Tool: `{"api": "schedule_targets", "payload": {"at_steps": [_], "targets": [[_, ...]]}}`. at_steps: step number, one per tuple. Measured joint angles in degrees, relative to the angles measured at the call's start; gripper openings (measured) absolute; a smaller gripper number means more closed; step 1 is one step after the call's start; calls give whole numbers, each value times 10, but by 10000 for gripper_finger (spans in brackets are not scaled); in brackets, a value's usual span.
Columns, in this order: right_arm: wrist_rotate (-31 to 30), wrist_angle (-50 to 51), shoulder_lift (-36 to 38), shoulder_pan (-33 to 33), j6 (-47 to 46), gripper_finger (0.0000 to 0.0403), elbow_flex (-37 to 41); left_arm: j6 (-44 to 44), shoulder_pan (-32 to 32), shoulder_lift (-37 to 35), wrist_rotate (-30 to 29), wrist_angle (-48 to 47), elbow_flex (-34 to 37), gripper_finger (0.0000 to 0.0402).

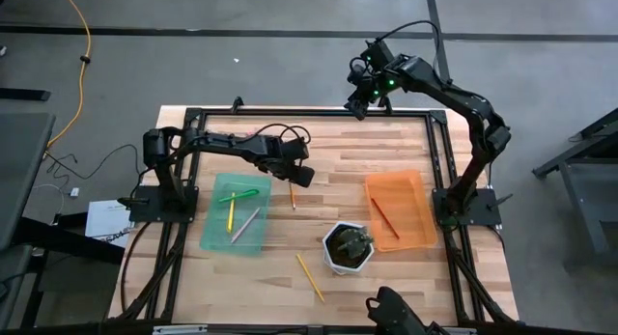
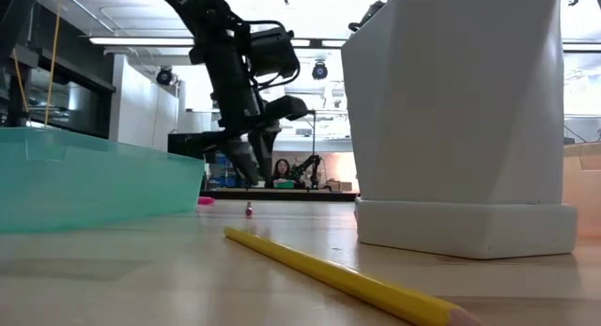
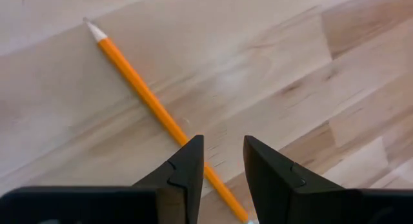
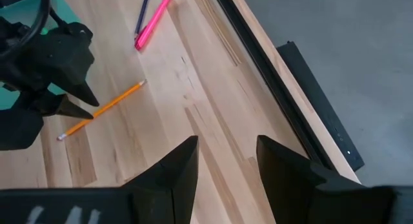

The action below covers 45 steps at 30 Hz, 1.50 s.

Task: Sort pens & pencils
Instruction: Put the orange pencil into the orange bin

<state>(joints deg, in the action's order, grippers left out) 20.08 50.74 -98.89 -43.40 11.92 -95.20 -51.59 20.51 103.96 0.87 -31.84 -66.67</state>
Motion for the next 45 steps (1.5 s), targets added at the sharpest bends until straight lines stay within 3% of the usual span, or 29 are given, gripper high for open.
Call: {"api": "schedule_targets", "payload": {"at_steps": [8,16,45], "targets": [[1,0,0,0,0,149,0,-4,0,0,-27,-39,-30,97],[15,1,0,0,0,149,0,64,9,6,-35,-104,-60,97],[16,-12,0,0,-4,149,0,126,48,50,-37,-117,-72,97]]}}
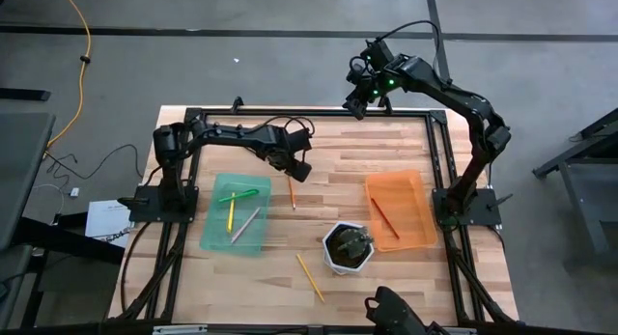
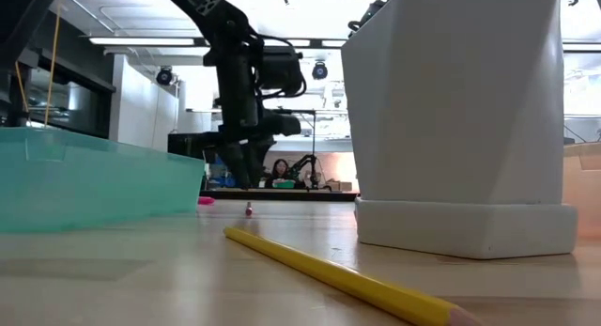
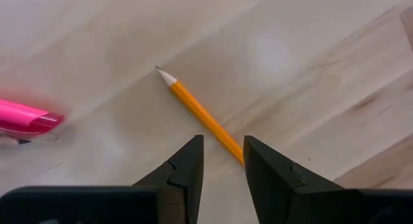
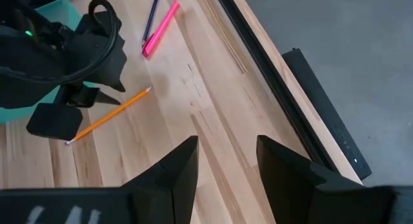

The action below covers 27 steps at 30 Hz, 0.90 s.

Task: Sort pens & pencils
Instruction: Put the orange pencil into the orange bin

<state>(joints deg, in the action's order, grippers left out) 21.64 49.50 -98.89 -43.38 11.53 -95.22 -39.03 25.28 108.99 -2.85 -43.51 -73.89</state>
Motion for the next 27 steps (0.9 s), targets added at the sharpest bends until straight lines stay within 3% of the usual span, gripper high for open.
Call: {"api": "schedule_targets", "payload": {"at_steps": [27], "targets": [[0,-5,0,0,1,149,0,-24,6,0,20,7,0,97]]}}
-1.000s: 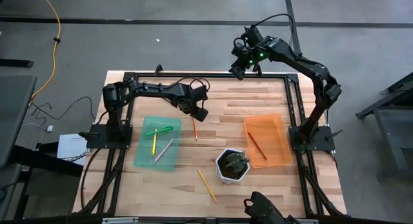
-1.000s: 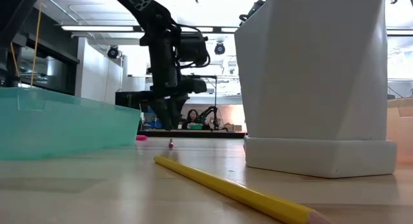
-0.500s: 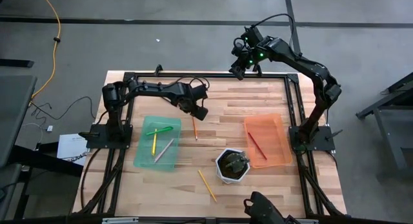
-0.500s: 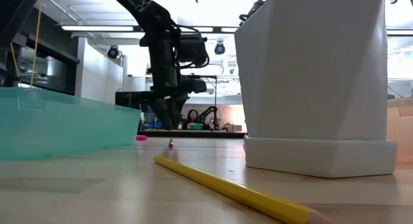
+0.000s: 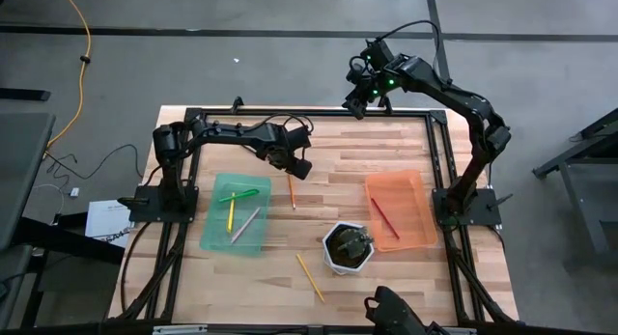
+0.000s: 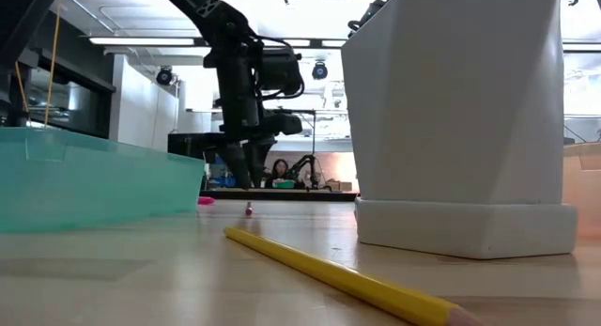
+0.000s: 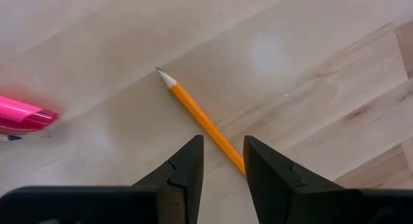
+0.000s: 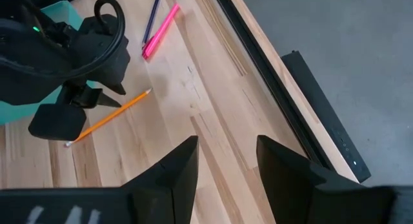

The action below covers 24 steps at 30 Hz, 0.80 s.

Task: Sort pens & pencils
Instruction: Put the orange pencil into the orange bin

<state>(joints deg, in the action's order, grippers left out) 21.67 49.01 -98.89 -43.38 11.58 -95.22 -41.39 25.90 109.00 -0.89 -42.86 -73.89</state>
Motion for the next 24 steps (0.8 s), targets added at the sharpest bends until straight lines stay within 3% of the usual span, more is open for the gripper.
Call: {"api": "schedule_targets", "payload": {"at_steps": [12,24], "targets": [[0,0,0,0,0,149,0,-6,6,0,-9,17,0,97],[13,0,0,0,-1,149,0,-16,14,27,22,22,-1,97]]}}
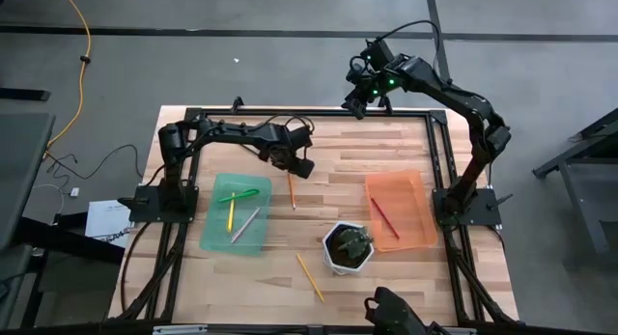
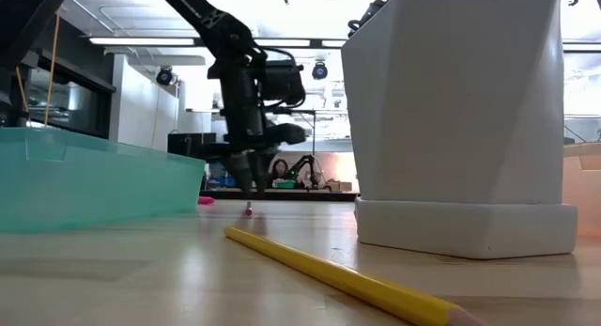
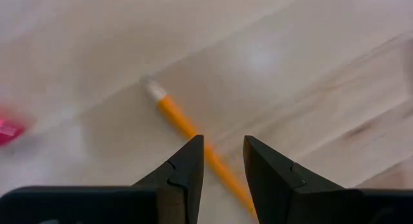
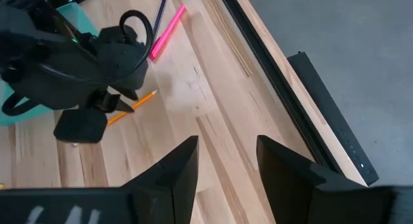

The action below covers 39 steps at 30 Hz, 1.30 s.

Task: Sort pens & pencils
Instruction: Put the orange pencil into the orange bin

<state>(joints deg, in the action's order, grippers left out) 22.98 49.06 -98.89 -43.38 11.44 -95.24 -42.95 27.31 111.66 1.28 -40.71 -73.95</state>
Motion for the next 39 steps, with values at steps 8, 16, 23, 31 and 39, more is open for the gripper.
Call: {"api": "schedule_targets", "payload": {"at_steps": [8,16,23,31,39], "targets": [[0,-1,0,0,1,149,0,-1,1,1,-7,-18,1,97],[0,-3,0,0,2,149,0,0,1,7,-7,-21,1,97],[1,-2,0,0,2,149,0,4,1,12,-7,-28,1,97],[2,-1,0,0,2,149,0,5,1,11,-8,-35,1,97],[2,0,0,0,2,149,0,12,1,11,-15,-63,1,97]]}}
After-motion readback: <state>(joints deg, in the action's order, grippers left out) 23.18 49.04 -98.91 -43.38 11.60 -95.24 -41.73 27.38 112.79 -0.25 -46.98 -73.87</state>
